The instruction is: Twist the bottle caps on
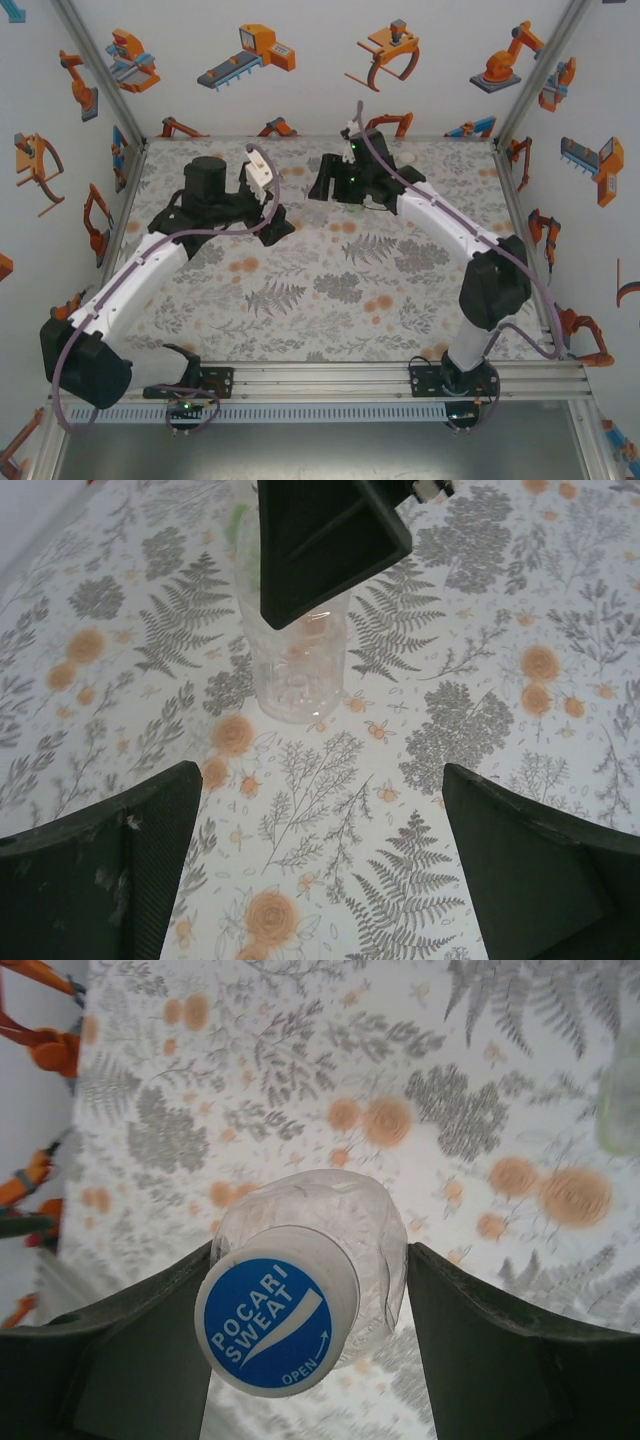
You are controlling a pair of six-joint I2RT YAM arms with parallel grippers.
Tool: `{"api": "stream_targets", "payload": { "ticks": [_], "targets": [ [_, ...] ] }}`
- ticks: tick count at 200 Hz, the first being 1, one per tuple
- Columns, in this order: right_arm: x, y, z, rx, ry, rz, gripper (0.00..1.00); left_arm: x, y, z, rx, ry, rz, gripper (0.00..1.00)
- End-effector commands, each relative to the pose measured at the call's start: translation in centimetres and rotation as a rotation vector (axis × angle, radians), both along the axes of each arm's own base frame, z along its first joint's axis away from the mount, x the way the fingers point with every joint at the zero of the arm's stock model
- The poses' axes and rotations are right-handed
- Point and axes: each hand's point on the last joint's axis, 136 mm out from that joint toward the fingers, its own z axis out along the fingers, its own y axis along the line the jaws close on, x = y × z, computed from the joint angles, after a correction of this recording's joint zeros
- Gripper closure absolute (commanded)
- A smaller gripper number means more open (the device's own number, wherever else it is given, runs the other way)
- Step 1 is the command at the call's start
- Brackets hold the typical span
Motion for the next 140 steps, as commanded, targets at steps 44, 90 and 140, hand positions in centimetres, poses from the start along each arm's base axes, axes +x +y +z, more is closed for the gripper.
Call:
{"api": "stream_targets", "payload": {
  "ticks": [44,90,140],
  "targets": [
    [7.3,3.3,-2.0,-0.18,-0.309,0.029,0.62,-1.3,3.3,-0.4,0.014,0.041,0.164,0.03],
    [9.2,4.8,-5.3,-0.261,-0.368,0.055,0.61,-2.6,4.6,-0.6,0.011,0.041,0.202,0.03],
    [8.9,4.8,-6.9,-0.286,-0.341,0.065,0.48,-3.1,5.2,-0.7,0.02,0.036,0.219,0.03]
  ]
}}
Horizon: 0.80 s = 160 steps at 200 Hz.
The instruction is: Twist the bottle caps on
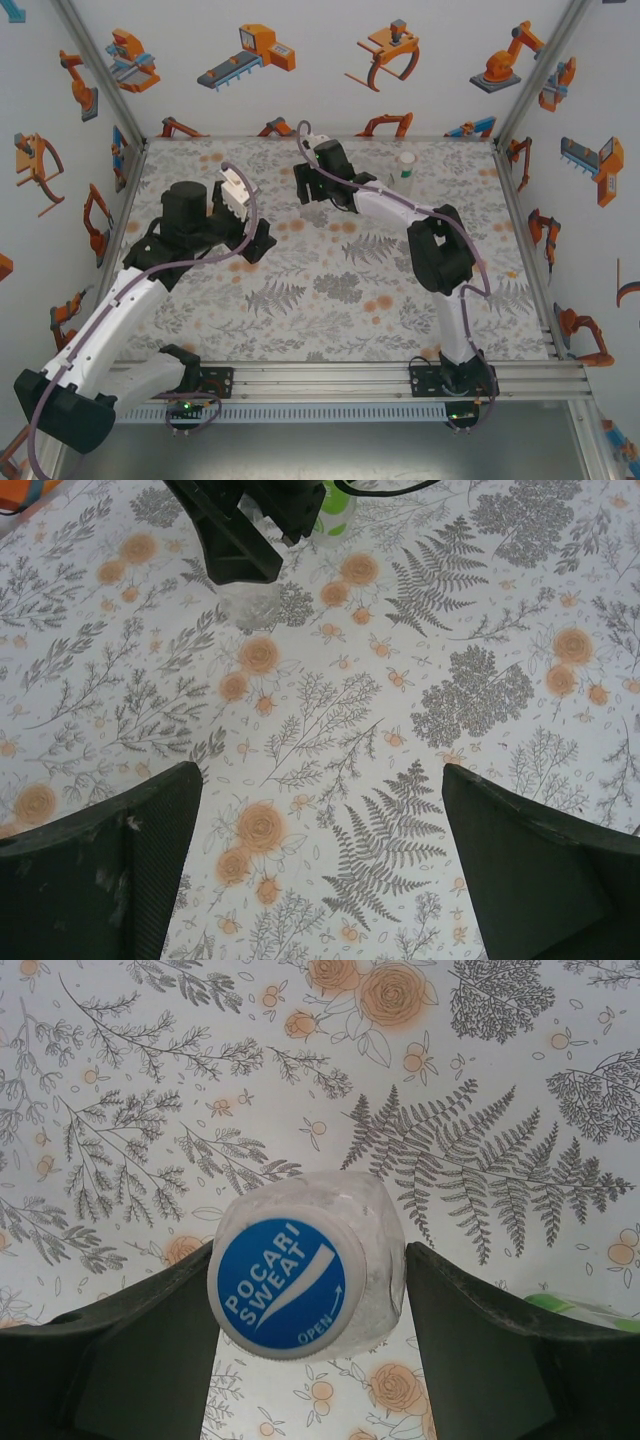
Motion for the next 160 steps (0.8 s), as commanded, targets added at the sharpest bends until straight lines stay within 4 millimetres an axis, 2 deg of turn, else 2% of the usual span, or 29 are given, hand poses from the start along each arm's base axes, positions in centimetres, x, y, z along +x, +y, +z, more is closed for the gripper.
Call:
{"api": "stream_targets", "payload": {
  "ticks": [1,40,89,127,160],
  "targets": [
    [0.7,0.4,1.7,-0.001,-0.063,0.0,0.48,-0.3,0.5,-0.4,0.001,0.019,0.024,0.03],
    [0.5,0.4,3.0,0.001,-0.074,0.001,0.37,0.0,0.4,-0.6,-0.002,0.018,0.029,0.03],
    [-0.1,0.1,7.5,0.018,-0.113,0.011,0.3,1.1,0.6,-1.5,0.002,0.024,0.077,0.03],
    [-1.7,-1.0,10.7,0.037,-0.128,0.011,0.26,3.0,1.7,-3.1,0.025,0.027,0.183,0.03],
    [-4.0,-3.4,12.5,0.027,-0.139,-0.017,0.25,4.9,3.1,-4.6,0.037,0.021,0.287,0.03]
  ]
}}
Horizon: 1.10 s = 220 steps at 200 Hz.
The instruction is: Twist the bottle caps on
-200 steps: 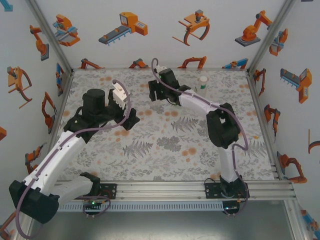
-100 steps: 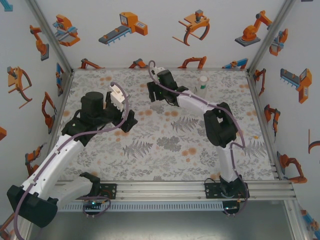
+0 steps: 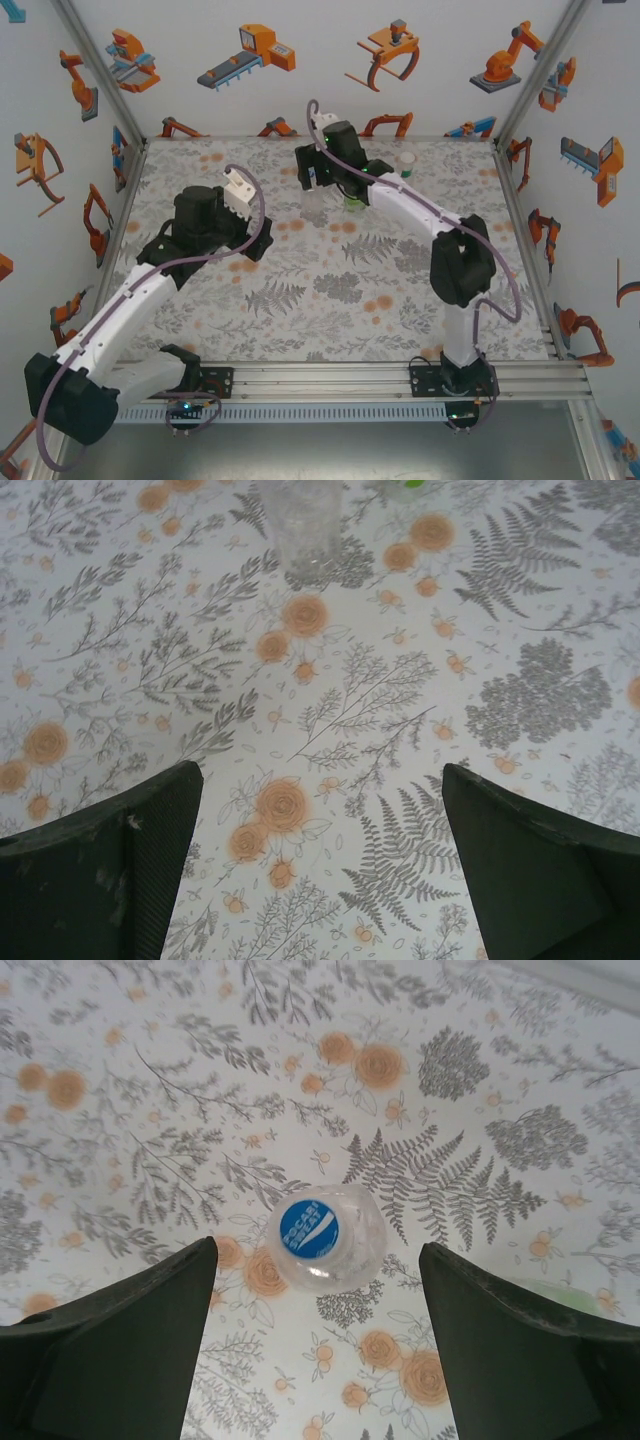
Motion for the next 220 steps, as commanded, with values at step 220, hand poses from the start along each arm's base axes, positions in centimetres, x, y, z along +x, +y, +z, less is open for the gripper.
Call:
{"api": "stream_targets", "payload": {
  "ticks": [220],
  "targets": [
    [-11.0,-37.2,-13.9,-0.25,-0.042,-0.732,0.01,6.6,16.4,-12.9,0.059,-0.133,0.682,0.03]
  ]
}}
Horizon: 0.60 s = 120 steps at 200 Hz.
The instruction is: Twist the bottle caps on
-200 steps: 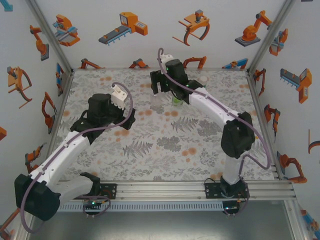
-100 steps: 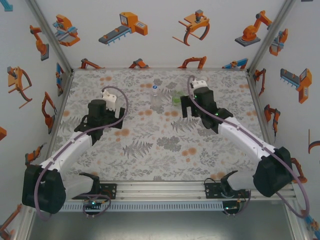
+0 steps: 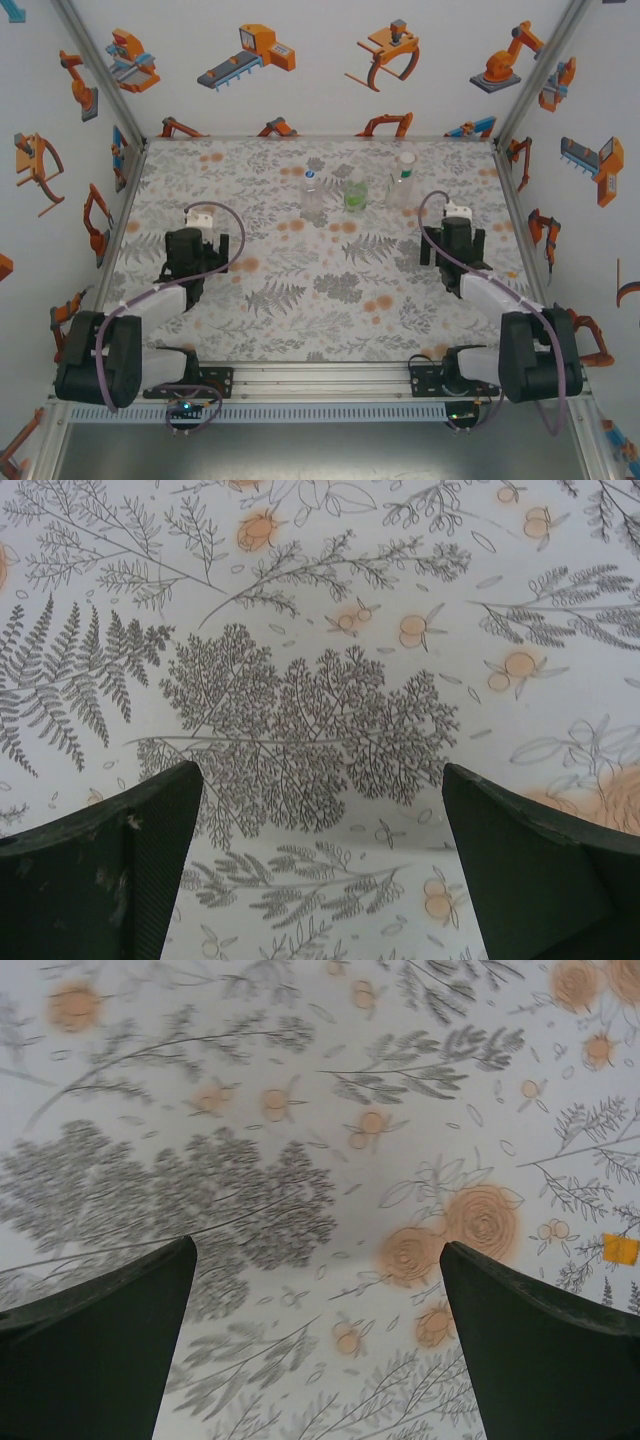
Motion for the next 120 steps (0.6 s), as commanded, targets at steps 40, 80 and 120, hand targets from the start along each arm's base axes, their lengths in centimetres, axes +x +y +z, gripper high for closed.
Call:
{"api": "stream_targets", "payload": {
  "ticks": [40,80,120],
  "targets": [
    [4.6,-1.6,2.8,0.134,-0.297,0.033,0.02,3.9,1.1,3.1,-0.183,-0.217,-0.01,0.03],
    [4.6,-0.4,1.0,0.147,-0.364,0.111,0.02,4.1,1.3,1.5,-0.231,-0.281,-0.034,0.03],
    [5.0,-0.7,0.9,0.152,-0.339,0.094,0.01,5.0,0.4,0.6,-0.23,-0.176,-0.076,0.03]
  ]
}}
